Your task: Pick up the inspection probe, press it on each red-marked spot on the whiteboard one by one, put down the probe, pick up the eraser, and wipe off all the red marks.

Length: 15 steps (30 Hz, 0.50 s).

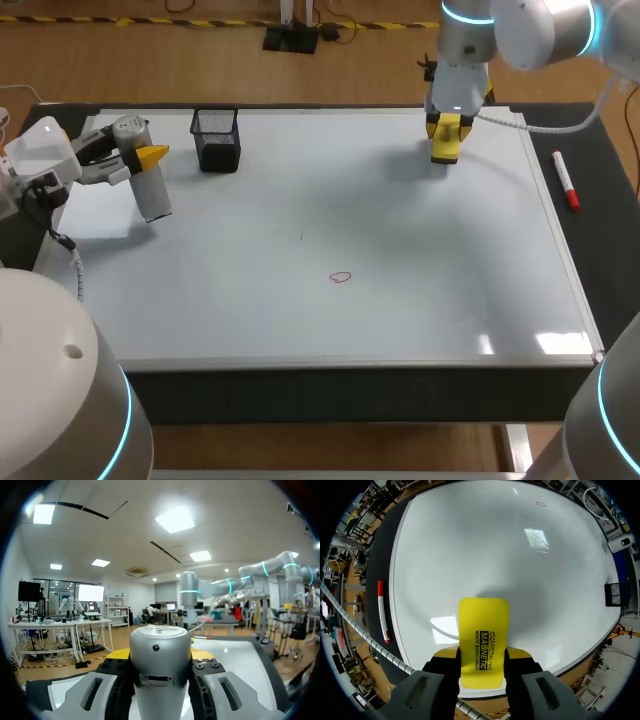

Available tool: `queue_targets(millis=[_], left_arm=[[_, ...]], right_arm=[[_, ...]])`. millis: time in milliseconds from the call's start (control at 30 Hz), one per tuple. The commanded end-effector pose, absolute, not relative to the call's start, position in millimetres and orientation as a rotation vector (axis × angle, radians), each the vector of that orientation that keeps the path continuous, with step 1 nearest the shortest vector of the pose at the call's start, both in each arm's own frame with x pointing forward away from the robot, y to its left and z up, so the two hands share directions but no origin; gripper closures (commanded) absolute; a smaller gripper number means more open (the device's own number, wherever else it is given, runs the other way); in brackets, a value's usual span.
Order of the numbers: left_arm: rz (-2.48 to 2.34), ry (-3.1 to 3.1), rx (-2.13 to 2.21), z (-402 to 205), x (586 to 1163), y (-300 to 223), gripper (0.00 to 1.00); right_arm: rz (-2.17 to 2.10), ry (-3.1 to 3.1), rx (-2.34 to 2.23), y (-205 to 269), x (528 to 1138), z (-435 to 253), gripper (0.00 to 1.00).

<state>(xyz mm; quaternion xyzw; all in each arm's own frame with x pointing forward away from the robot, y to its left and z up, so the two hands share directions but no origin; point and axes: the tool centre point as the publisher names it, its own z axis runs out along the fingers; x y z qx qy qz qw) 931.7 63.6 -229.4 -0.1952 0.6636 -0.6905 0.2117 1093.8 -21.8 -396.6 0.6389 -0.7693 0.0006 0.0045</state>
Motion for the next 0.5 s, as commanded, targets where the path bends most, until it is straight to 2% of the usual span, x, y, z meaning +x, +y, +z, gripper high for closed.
queue_targets(millis=[33,500], left_arm=[[-1.925,1.862,-0.503,-226.0,926.0,49.0,1.0],[-2.076,1.92,-0.358,-221.0,879.6,-41.9,1.0]], right_arm=[[0.004,-2.405,2.003,-22.4,1094.7,-395.5,1.0],[0.004,-2.405,2.003,-22.4,1094.7,-395.5,1.0]])
